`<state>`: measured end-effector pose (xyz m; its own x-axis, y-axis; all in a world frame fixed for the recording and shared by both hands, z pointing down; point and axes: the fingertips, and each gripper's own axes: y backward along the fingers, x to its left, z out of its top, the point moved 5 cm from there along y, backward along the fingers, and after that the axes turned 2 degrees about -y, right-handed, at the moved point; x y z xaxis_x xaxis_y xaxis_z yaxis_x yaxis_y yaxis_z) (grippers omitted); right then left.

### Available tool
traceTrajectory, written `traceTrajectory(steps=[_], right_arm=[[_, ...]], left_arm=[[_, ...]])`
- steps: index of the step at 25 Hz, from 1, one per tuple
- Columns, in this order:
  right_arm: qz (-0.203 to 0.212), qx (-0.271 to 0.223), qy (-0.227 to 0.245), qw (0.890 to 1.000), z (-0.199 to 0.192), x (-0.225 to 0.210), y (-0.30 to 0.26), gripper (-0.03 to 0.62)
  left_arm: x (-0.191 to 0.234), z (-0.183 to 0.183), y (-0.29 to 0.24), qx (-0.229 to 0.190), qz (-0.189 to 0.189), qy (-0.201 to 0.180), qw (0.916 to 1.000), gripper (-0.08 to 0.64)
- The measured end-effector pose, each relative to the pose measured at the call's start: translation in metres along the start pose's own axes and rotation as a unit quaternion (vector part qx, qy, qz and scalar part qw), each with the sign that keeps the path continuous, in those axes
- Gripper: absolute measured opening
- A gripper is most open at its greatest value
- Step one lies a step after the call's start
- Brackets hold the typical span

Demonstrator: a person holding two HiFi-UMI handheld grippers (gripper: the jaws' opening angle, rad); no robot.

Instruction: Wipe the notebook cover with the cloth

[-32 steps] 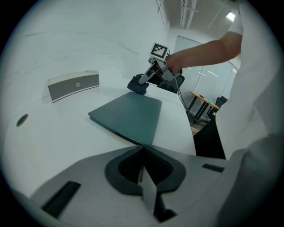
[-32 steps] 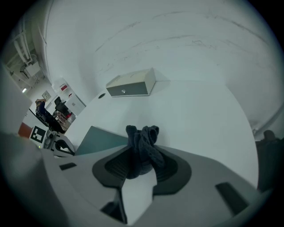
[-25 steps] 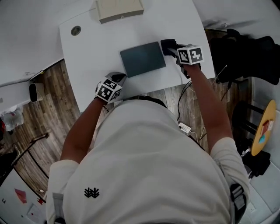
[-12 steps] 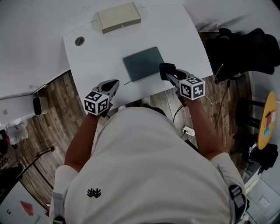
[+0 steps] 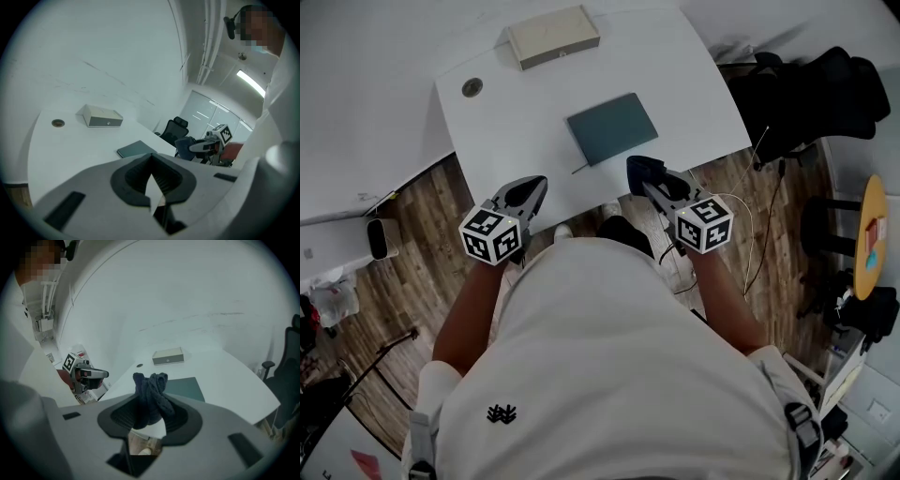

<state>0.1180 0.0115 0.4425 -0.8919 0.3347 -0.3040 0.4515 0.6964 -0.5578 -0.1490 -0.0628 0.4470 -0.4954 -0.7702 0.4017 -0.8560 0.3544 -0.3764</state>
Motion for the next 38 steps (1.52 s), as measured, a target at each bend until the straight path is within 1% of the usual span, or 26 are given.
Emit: traceTrajectory(steps=[2,5,14,23,30,38], right_arm=[[-0.003,-0.012,0.0,1.0,0.0,0.014,0.006,0.135],[-0.005,-0.025,0.006,1.0,-0.001,0.031,0.013,0.135],[-0.001,-0.032,0.019,0.999,-0.005,0.061,0.023,0.135],[-0.001,-0.047,0.032,0.998,0.004,0.068,0.026,0.135],[-0.008,-0.052,0.032,0.998,0.0,0.07,0.031,0.135],[-0.005,-0.054,0.04,0.998,0.001,0.072,0.033,0.135]], left_arm=[[-0.004,0.004,0.005,-0.005,-0.008,-0.003,1.0,0.006],[-0.011,0.01,0.01,-0.011,-0.015,-0.018,0.9997,0.006],[-0.033,0.02,0.024,-0.012,-0.039,-0.05,0.9979,0.006],[-0.035,0.02,0.032,-0.011,-0.037,-0.054,0.9978,0.006],[-0.037,0.017,0.032,-0.012,-0.04,-0.057,0.9975,0.006],[-0.041,0.014,0.03,-0.013,-0.042,-0.056,0.9974,0.006]])
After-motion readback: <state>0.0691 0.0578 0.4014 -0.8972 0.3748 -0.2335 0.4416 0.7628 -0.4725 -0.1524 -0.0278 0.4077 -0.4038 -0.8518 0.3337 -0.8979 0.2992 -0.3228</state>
